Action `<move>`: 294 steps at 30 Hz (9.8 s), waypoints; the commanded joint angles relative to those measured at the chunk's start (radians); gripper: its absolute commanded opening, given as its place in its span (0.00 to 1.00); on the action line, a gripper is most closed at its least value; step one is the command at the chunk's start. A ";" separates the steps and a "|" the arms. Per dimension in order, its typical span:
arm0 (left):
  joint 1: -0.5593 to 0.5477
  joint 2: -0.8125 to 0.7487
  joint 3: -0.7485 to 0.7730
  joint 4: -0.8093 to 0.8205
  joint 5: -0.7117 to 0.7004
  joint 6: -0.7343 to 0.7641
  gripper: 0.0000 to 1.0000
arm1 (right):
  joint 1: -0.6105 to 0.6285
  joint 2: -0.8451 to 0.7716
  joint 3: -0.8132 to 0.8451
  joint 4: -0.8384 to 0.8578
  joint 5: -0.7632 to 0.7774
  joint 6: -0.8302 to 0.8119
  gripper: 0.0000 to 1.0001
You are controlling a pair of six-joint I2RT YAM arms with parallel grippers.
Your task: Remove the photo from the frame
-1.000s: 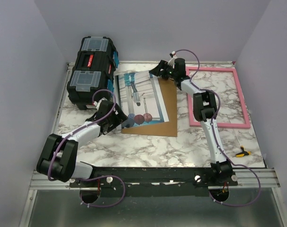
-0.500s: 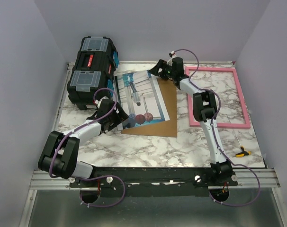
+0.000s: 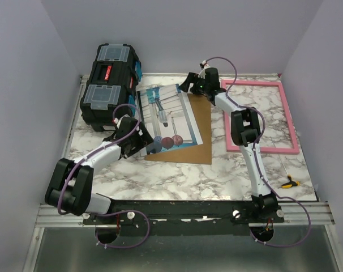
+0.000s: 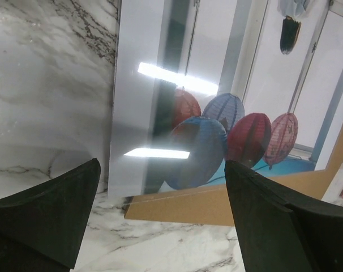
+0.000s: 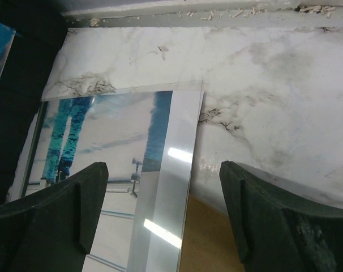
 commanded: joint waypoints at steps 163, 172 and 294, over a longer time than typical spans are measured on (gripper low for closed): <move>-0.195 0.024 0.304 -0.267 0.123 0.284 0.98 | 0.217 -1.132 -1.168 -0.365 0.542 -0.009 1.00; -0.254 0.004 0.237 -0.068 0.224 0.176 0.90 | 0.128 -0.978 -1.121 -0.243 0.677 0.138 0.63; -0.249 -0.229 -0.035 0.030 0.334 0.029 0.91 | 0.160 -1.582 -1.643 -0.582 0.408 0.385 0.60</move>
